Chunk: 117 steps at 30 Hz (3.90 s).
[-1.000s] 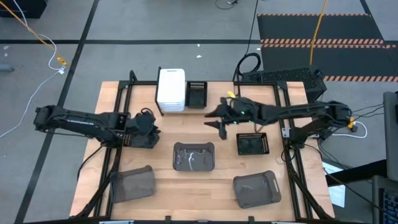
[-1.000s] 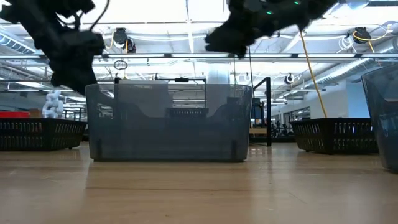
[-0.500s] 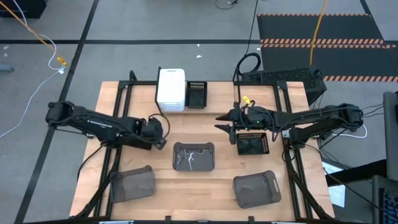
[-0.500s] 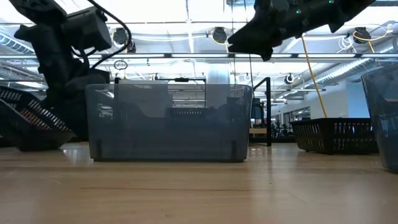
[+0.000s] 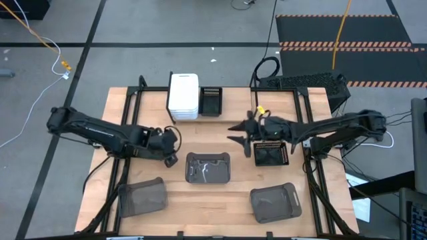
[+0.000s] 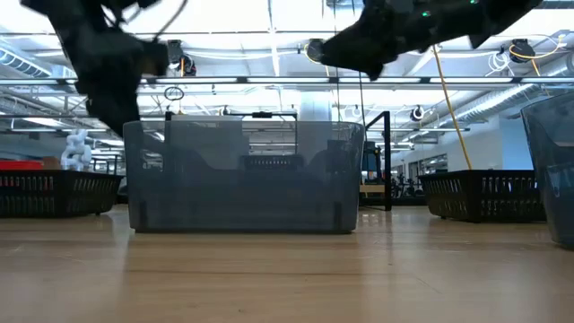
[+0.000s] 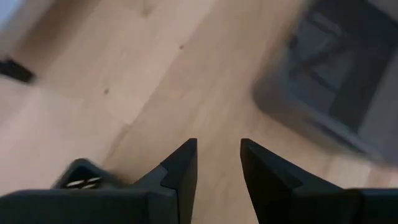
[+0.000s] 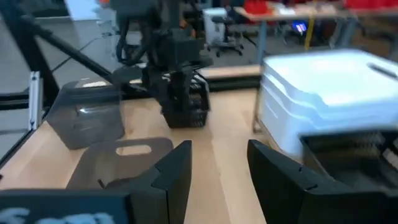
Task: Stack baskets on shelf by color
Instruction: Stack the left black bin on top of the other black bin on the shelf
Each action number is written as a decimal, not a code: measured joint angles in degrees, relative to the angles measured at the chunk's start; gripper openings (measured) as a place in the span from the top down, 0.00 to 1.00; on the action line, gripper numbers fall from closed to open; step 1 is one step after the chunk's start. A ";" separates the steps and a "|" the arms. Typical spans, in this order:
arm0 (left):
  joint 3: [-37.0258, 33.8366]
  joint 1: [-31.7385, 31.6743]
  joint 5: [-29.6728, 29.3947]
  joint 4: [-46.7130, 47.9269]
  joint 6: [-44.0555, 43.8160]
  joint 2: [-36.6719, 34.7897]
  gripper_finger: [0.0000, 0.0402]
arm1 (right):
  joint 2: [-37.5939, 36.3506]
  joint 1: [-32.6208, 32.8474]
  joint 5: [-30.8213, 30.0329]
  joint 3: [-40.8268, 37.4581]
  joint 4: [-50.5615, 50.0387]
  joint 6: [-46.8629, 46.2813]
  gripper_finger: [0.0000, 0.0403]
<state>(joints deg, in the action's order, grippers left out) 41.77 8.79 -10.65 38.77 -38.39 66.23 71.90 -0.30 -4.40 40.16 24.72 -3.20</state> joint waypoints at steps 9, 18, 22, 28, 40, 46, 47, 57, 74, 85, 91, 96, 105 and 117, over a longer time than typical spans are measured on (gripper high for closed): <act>7.46 4.48 -10.10 22.43 -5.37 -2.33 0.69 | 25.29 2.26 4.78 19.72 -3.01 6.66 0.63; 6.70 4.30 -12.76 37.47 -22.96 -2.58 0.69 | 45.16 1.56 7.54 50.99 -21.86 24.41 0.63; 6.34 4.92 -13.79 38.15 -26.11 -2.50 0.69 | 53.39 1.11 7.43 60.90 -23.89 33.33 0.63; 4.47 6.59 -15.03 41.84 -29.20 -2.53 0.69 | 65.25 0.68 7.49 72.91 -24.08 41.90 0.63; 2.59 8.44 -19.24 42.06 -32.78 -2.53 0.77 | 76.15 -0.08 7.08 87.40 -31.42 48.66 0.63; 2.61 8.56 -19.44 42.09 -32.37 -2.53 0.84 | 75.58 -0.08 7.01 87.38 -37.23 48.28 0.63; 2.61 8.77 -19.44 42.09 -32.37 -2.53 0.85 | 75.55 0.06 7.00 87.40 -39.00 48.28 0.63; 2.72 11.16 -19.39 41.96 -32.64 -2.50 0.86 | 73.86 2.85 4.30 87.32 -47.95 52.68 0.63; 2.70 14.30 -19.33 42.16 -33.63 -2.50 0.86 | 60.39 5.77 4.62 80.65 -51.68 57.02 0.63; 2.68 14.28 -19.74 42.14 -33.22 -2.53 0.86 | 61.48 -0.99 6.27 64.37 -30.13 65.94 0.63; 2.68 14.21 -21.79 41.84 -33.78 -2.53 0.86 | 61.39 -2.22 12.33 58.36 -16.79 68.23 0.63; 2.68 14.17 -22.30 41.77 -33.51 -2.53 0.86 | 61.49 -2.13 16.28 58.12 -15.73 70.30 0.63; 2.68 14.10 -23.96 41.23 -33.95 -2.52 0.86 | 64.90 -2.59 18.07 58.84 -10.21 67.84 0.63; 2.68 13.40 -23.99 41.32 -32.60 -2.50 0.86 | 64.94 -2.38 18.11 58.86 -13.24 63.76 0.91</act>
<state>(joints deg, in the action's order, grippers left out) 44.45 22.19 -34.64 80.08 -70.99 63.72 136.85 -2.68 13.71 99.02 11.48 60.56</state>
